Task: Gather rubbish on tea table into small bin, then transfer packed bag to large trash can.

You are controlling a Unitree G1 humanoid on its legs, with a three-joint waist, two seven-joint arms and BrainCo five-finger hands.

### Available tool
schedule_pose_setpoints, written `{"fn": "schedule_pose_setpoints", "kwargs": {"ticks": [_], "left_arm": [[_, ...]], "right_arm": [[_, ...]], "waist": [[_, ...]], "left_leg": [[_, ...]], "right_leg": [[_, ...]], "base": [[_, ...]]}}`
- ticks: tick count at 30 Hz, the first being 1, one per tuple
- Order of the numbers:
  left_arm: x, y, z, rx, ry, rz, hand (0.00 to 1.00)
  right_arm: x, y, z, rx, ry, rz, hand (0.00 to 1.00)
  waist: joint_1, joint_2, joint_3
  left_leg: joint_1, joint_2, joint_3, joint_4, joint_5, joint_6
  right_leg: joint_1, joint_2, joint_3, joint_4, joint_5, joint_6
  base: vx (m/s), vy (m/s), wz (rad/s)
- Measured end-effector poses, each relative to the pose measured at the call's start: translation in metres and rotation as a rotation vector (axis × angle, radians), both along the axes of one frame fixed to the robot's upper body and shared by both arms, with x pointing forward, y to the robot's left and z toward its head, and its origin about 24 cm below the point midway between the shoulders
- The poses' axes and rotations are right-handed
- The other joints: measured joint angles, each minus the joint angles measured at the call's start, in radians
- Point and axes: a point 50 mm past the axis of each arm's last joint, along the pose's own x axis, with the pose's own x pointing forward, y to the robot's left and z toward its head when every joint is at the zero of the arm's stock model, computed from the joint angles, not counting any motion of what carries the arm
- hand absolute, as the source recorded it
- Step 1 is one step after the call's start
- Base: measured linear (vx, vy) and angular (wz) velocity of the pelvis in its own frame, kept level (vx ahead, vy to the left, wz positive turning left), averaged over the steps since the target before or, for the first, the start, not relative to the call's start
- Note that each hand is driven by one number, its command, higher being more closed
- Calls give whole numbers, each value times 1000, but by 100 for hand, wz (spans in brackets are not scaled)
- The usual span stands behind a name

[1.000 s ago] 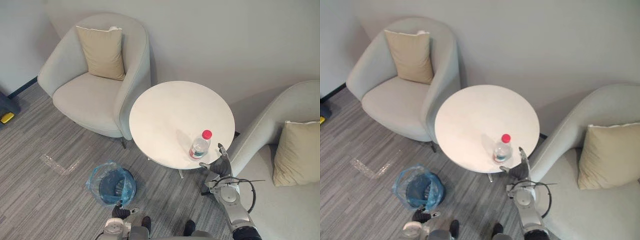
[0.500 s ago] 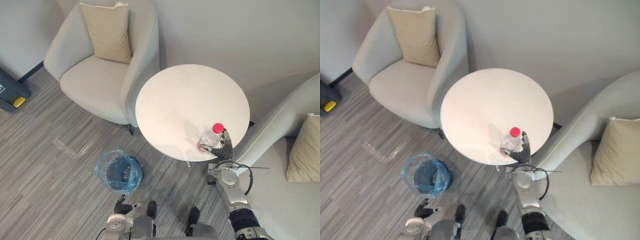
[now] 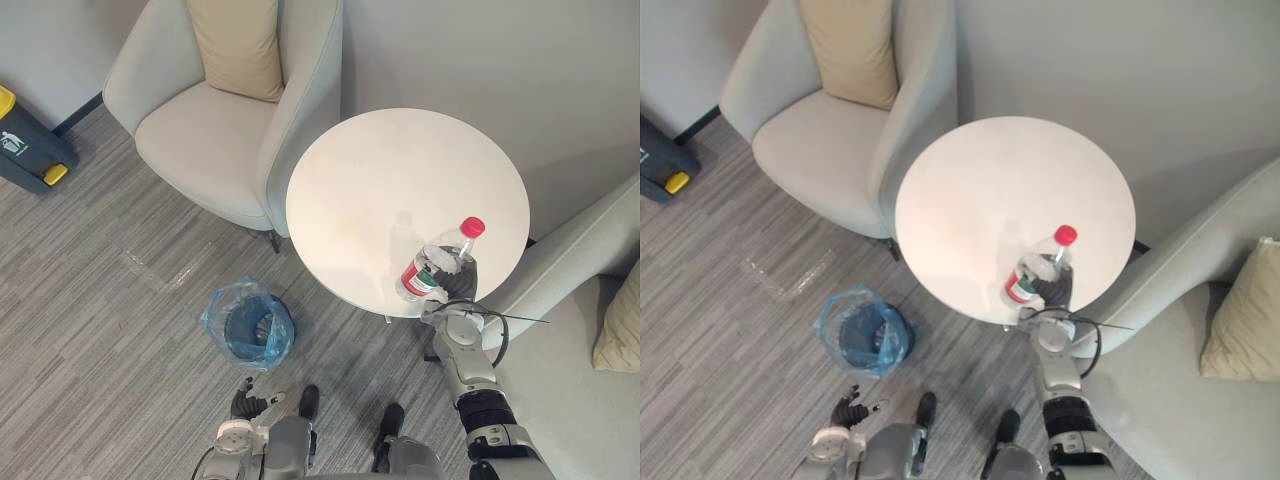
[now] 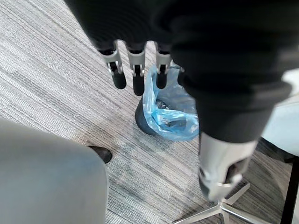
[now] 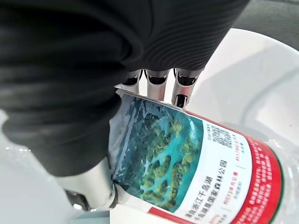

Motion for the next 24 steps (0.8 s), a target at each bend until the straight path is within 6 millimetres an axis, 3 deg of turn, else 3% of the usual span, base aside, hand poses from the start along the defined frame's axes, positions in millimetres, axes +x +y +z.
{"fn": "schedule_pose_setpoints", "kwargs": {"ticks": [11, 15, 24], "left_arm": [[-4, 0, -3, 18, 30, -24, 0], [-8, 2, -6, 40, 61, -58, 0], [-16, 1, -10, 58, 102, -133, 0]], "right_arm": [[-44, 13, 8, -90, -76, 140, 100], [-62, 18, 4, -124, -54, 184, 100], [-84, 30, 5, -178, -53, 248, 100]], "waist": [[-26, -15, -7], [-56, -33, -31], [-70, -52, -91]], "left_leg": [[71, 2, 28, -29, 0, 2], [78, 2, 37, -36, 0, 2], [132, 9, 57, -55, 0, 2]], "right_leg": [[45, 1, 40, -13, 3, 4], [49, 3, 52, -29, 11, 7], [103, 13, 66, -67, 25, 6]], "base": [[-9, 11, -8], [-5, 12, -7], [0, 3, -7]]}}
